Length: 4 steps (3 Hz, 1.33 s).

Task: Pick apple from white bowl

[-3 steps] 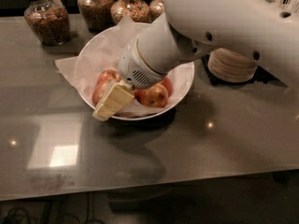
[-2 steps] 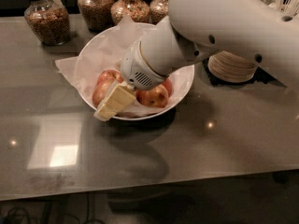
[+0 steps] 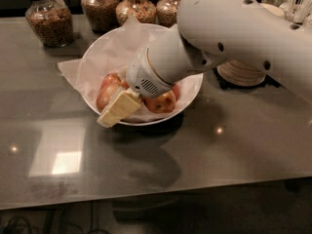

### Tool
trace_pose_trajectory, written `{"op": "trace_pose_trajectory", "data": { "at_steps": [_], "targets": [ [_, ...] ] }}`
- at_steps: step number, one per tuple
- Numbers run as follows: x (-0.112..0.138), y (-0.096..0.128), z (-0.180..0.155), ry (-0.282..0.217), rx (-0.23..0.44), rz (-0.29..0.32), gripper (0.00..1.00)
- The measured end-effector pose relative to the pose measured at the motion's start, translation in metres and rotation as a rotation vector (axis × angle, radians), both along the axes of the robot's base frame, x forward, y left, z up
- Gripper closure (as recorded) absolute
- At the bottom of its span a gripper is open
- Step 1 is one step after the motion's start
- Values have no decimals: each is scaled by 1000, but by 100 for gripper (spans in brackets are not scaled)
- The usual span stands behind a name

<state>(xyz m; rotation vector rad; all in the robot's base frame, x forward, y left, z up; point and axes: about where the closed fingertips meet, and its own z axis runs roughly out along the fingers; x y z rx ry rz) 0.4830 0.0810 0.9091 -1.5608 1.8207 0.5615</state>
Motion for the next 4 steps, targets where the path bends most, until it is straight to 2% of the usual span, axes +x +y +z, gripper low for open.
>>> {"op": "trace_pose_trajectory", "data": {
  "at_steps": [4],
  "targets": [
    [-3, 3, -14, 59, 43, -9, 27]
  ]
}}
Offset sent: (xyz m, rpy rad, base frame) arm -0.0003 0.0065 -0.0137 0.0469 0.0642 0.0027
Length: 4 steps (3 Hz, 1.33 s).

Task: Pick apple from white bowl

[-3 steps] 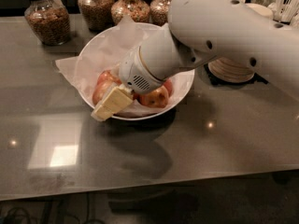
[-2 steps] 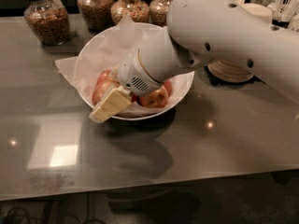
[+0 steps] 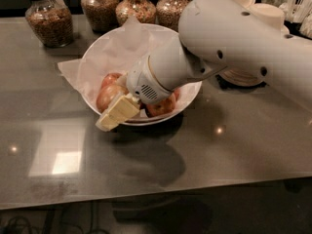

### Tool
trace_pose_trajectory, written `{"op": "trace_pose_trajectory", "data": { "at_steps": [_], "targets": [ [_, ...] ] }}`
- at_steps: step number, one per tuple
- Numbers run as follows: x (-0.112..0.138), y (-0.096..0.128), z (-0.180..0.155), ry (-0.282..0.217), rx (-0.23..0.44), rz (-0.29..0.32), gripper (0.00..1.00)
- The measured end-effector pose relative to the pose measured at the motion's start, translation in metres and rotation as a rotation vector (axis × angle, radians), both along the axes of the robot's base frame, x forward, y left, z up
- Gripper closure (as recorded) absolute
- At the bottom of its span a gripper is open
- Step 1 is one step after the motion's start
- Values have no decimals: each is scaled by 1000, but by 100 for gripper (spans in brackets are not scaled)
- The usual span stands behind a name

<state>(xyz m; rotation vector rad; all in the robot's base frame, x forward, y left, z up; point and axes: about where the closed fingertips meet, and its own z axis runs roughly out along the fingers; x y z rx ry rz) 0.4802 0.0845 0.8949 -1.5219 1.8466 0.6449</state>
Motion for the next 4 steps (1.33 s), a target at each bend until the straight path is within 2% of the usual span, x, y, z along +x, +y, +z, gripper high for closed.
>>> {"op": "trace_pose_trajectory", "data": {
  "at_steps": [1, 3, 4],
  "targets": [
    [1, 0, -2, 6, 4, -1, 46],
    [5, -4, -3, 33, 45, -9, 92],
    [3, -2, 0, 29, 52, -3, 100]
  ]
}}
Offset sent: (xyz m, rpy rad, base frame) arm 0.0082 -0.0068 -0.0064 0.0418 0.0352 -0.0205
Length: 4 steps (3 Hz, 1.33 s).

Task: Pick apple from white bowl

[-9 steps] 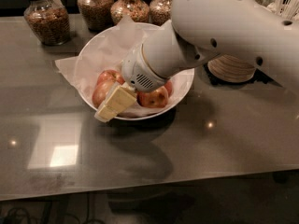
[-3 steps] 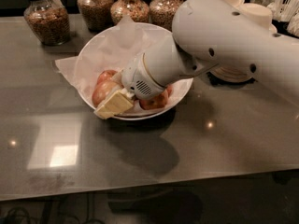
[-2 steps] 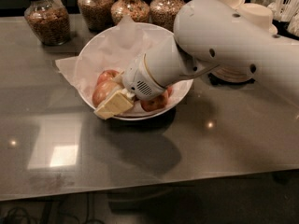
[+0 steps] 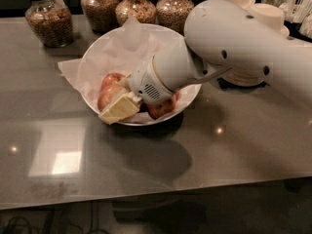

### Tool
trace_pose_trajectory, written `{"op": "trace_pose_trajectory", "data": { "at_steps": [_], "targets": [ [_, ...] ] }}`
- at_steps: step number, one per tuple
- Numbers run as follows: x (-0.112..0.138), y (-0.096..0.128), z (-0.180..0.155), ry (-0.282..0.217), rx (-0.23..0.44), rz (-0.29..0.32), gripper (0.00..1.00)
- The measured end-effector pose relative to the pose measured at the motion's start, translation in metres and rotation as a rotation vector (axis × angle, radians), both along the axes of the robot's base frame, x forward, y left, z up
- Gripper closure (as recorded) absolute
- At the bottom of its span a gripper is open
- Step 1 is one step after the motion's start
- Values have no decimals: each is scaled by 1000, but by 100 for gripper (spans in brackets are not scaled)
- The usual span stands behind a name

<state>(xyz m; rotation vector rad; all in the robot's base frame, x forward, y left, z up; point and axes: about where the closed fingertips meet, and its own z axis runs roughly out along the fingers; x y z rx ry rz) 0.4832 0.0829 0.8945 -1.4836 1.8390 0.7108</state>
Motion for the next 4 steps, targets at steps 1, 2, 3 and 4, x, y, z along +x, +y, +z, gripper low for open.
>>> {"op": "trace_pose_trajectory", "data": {
  "at_steps": [1, 2, 3, 4],
  "targets": [
    [0, 6, 15, -12, 50, 27, 100],
    [2, 11, 33, -29, 93, 55, 100],
    [2, 11, 33, -29, 93, 55, 100],
    [2, 27, 37, -16, 100, 148, 100]
  ]
}}
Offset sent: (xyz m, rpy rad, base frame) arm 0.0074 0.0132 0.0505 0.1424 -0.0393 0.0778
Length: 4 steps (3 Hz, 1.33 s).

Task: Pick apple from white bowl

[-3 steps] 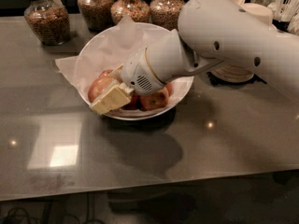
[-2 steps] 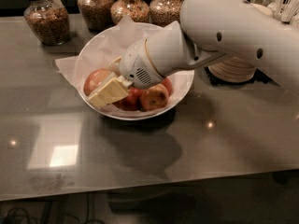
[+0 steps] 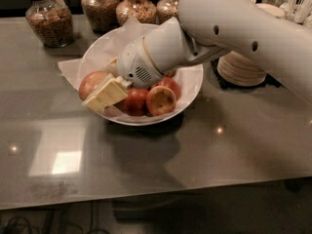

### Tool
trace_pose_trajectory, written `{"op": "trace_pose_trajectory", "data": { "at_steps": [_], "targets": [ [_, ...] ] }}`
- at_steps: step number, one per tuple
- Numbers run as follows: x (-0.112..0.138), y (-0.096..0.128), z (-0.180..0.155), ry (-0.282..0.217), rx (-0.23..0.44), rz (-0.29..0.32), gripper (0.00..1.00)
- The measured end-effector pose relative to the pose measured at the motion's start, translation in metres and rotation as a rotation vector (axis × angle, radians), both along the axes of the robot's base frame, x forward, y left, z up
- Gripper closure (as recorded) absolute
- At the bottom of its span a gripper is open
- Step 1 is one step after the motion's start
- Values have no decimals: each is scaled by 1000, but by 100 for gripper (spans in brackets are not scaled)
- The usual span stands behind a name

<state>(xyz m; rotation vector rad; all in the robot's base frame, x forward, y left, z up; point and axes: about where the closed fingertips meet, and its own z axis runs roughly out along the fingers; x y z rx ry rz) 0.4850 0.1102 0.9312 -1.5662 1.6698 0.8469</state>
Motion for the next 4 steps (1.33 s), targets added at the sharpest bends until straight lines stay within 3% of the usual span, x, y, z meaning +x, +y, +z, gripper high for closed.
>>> {"op": "trace_pose_trajectory", "data": {
  "at_steps": [1, 3, 4],
  "targets": [
    [-10, -19, 28, -28, 24, 90, 100],
    [-46, -117, 81, -172, 24, 92, 100],
    [-46, -117, 81, -172, 24, 92, 100]
  ]
}}
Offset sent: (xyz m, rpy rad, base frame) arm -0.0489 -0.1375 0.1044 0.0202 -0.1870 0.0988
